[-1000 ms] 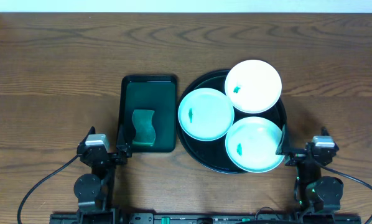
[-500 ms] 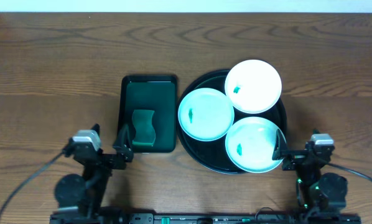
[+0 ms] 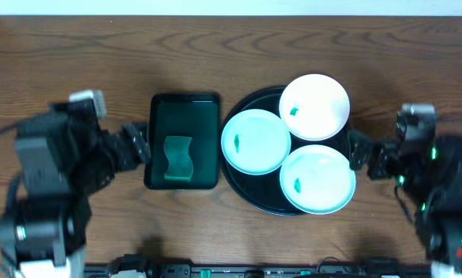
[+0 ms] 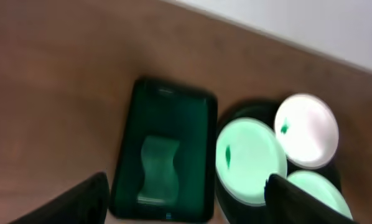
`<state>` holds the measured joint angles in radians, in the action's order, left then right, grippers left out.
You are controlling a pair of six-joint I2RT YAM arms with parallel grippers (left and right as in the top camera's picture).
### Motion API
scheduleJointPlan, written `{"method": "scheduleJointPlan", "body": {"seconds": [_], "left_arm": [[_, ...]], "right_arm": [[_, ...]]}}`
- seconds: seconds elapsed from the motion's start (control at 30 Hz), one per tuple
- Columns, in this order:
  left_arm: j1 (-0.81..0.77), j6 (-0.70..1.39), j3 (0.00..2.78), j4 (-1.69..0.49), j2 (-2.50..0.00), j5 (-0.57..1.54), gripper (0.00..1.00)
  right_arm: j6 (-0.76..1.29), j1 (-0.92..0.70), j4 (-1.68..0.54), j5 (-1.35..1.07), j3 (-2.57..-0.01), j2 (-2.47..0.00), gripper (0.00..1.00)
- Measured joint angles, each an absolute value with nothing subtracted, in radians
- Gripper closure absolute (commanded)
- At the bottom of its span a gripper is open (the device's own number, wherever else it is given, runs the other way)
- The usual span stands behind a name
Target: Clean dirty plates on tray and stack at the side
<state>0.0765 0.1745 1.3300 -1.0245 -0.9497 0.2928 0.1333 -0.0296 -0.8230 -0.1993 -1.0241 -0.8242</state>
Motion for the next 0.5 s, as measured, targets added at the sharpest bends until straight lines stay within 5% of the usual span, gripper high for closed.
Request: {"method": "scheduleJointPlan", "body": {"seconds": [0.3, 0.33, 0.43, 0.5], "left_arm": [[0.076, 0.156, 1.402, -1.153, -1.168, 0.294, 0.21], [0.076, 0.156, 1.402, -1.164, -1.180, 0.294, 0.27], [0.076, 0.156, 1.402, -1.190, -1.215, 0.294, 0.68], [0.076, 0.151, 1.402, -1.198, -1.231, 0.293, 0.81]], "right_arm": [[0.098, -0.033, -1.114, -0.297, -1.295, -1.205, 0.01], [0.097, -0.033, -1.116, -0.314, -1.295, -1.232, 0.08], [0.088, -0.036, -1.127, -0.389, -1.295, -1.307, 0.44], [0.089, -0.052, -1.124, -0.420, -1.295, -1.341, 0.67]]}}
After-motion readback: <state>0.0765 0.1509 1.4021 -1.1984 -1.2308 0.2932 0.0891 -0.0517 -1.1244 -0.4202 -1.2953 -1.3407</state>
